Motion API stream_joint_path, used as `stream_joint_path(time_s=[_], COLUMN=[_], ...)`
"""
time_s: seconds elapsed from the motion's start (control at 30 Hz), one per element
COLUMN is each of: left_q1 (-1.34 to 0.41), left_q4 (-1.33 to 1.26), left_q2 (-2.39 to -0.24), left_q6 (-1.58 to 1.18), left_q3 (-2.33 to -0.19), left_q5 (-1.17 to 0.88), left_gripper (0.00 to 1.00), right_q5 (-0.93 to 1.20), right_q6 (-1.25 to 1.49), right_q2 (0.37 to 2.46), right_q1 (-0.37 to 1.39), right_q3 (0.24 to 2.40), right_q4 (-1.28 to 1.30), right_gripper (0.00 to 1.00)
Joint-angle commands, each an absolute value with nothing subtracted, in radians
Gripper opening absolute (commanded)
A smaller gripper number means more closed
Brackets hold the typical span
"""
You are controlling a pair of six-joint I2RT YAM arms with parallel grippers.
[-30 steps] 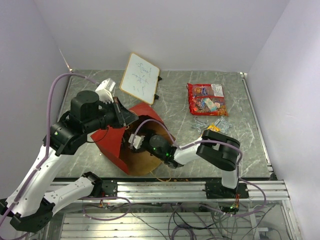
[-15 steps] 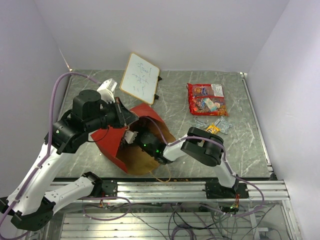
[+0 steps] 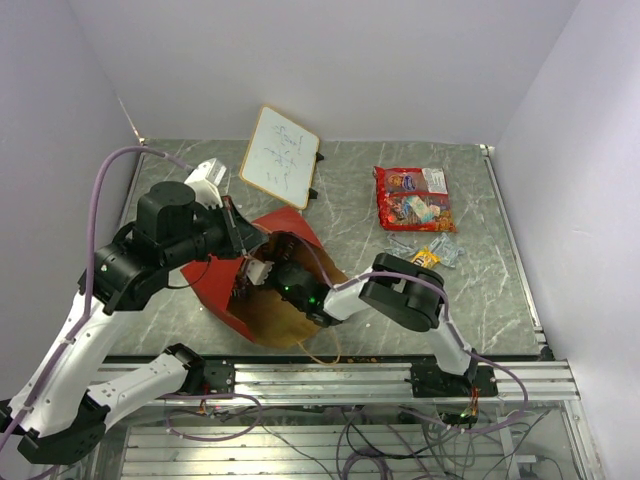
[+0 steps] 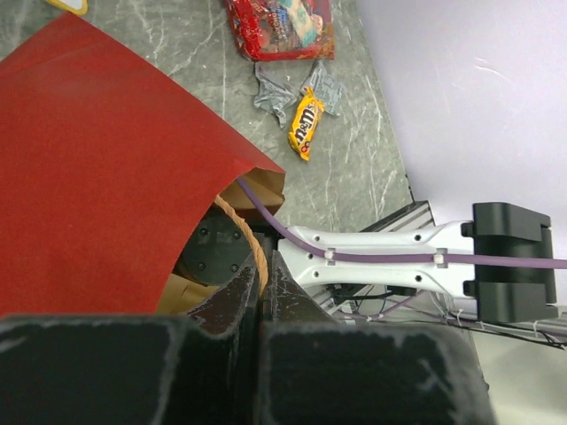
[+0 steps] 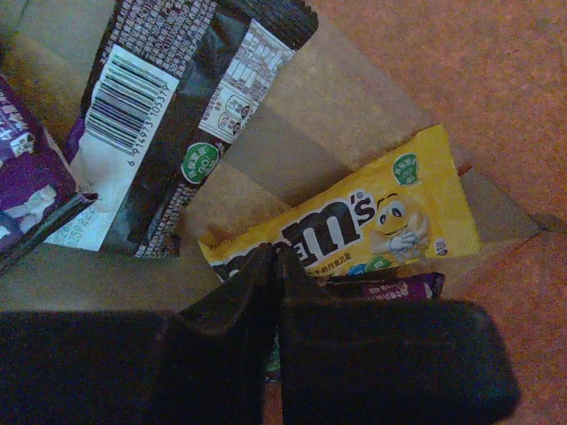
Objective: Take the snacks out of the paper bag
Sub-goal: Take out the snack from the paper bag.
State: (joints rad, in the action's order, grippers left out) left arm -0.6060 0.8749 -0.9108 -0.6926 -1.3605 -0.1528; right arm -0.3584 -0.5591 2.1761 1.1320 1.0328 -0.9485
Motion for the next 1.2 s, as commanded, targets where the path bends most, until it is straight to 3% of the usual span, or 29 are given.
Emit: stream_joint_path(time_s=[0.0, 0.6, 0.83, 1.0, 1.17], left_q1=[-0.606, -0.606, -0.606, -0.606, -0.606], left_q4=[0.861, 0.762, 0.733, 0.719, 0.723], left_q2=[-0.89, -0.899, -0.909, -0.925, -0.957], left_q6=[-0.69, -0.72, -0.707, -0.686, -0.667], left_q3=[-1.39, -1.314, -1.3, -1.306, -1.317], left_q5=[-0.102, -0.119, -0.12, -0.106, -0.067], left_gripper=[0.07, 0.07, 0.07, 0.07, 0.07], right_q5=[-0.287, 0.132, 0.16, 0.127, 0.097], right_q6=[-0.514, -0.274, -0.127, -0.078, -0.132], right_q2=[2.079, 1.737, 1.609, 1.471, 1.303], right_q1=[1.126, 1.15, 1.152, 1.152, 1.152], right_q3=[0.976, 0.757, 0.71, 0.743, 0.869], right_q4=[-0.911, -0.884, -0.843, -0.61, -0.175], right_gripper=[0.01, 0.0, 0.0, 0.0, 0.0])
